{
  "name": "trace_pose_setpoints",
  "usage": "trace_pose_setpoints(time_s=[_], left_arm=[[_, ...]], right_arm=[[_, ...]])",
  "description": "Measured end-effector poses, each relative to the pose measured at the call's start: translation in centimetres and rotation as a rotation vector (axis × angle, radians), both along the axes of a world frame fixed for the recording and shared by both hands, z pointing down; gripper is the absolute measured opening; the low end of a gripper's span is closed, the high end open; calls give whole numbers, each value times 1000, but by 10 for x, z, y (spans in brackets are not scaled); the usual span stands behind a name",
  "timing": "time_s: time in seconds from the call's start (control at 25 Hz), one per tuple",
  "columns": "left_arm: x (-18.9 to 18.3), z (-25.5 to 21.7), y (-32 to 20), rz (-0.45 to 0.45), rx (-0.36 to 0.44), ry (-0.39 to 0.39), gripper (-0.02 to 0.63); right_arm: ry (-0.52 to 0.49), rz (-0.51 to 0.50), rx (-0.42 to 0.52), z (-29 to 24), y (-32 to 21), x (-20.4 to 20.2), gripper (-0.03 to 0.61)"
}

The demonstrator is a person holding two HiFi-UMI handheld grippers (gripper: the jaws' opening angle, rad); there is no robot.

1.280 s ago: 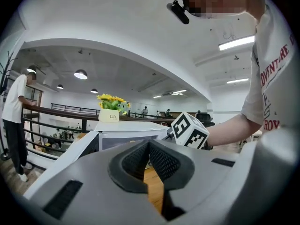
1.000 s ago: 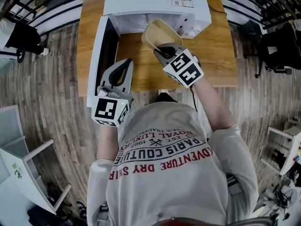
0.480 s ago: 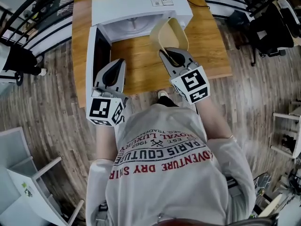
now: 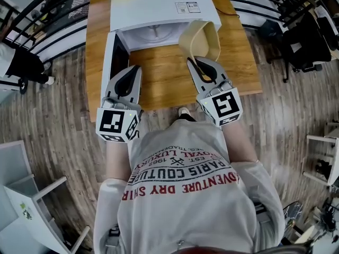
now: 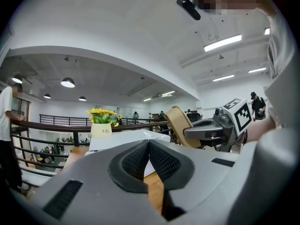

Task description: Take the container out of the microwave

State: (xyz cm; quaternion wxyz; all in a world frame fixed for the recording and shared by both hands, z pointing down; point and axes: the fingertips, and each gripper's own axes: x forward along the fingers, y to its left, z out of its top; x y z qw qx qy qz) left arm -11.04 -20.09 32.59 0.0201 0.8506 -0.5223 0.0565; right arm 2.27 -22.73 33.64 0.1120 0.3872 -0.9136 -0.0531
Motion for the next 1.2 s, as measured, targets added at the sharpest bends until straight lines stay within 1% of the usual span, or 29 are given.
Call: trace_pose_setpoints(time_s=[0.16, 0.56, 0.76, 1.2], left_arm=[[-3, -2, -3, -11, 0, -11, 15], [-7, -4, -14, -20, 5, -4, 15], [-5, -1, -19, -19, -1, -4, 15], [-2, -2, -23, -32, -2, -5, 15]], right_arm=[[-21, 3, 22, -3, -3, -3, 31], [-48, -12, 57, -12, -13, -6, 31], [-76, 3, 51, -12, -18, -5, 31], [-93, 22, 46, -12, -23, 0, 31]])
